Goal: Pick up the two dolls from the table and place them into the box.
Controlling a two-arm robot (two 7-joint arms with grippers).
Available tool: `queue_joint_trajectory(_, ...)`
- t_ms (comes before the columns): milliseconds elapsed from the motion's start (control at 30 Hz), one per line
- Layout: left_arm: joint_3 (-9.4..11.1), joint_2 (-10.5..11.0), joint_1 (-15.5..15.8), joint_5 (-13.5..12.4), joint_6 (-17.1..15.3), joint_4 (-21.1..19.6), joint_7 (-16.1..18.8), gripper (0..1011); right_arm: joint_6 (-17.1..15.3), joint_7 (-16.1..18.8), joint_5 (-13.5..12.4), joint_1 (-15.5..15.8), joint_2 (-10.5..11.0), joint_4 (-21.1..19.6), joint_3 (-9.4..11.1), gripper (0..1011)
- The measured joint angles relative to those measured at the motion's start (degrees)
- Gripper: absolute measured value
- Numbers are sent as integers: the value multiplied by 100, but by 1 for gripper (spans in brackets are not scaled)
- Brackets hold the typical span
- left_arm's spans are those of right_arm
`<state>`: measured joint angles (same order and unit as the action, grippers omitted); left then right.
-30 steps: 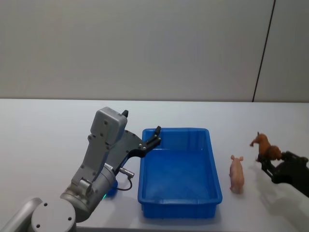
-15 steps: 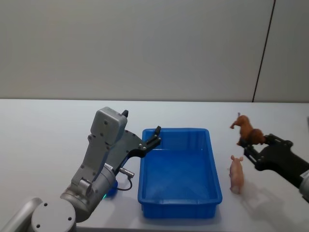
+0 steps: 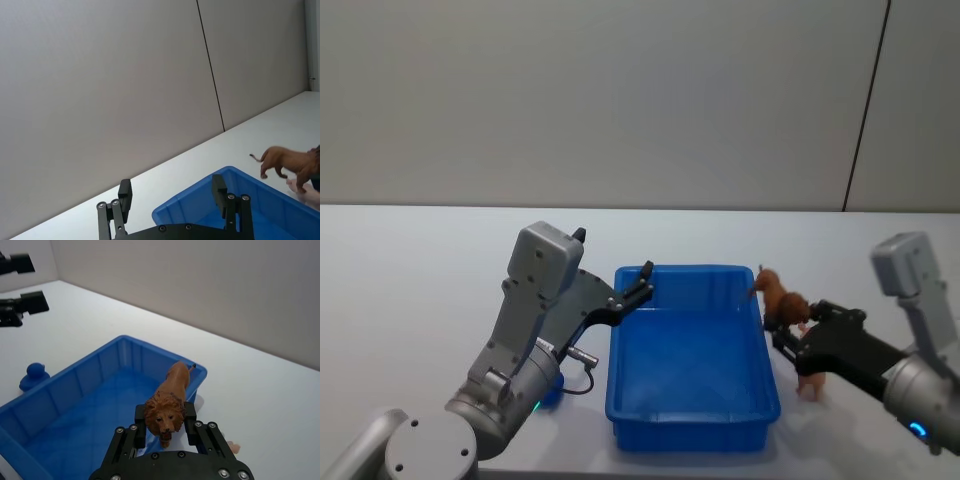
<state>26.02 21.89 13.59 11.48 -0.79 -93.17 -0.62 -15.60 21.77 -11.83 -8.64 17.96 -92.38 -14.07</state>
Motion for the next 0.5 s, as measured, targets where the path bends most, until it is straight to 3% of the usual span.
queue_joint_trajectory(233, 0, 0, 0, 0, 0, 0, 0, 1001, -181, 60, 186, -99, -138, 151, -139, 428)
queue_joint_trajectory(500, 0, 0, 0, 0, 0, 0, 0, 1001, -191, 217, 169, -95, -175, 147, -214, 429)
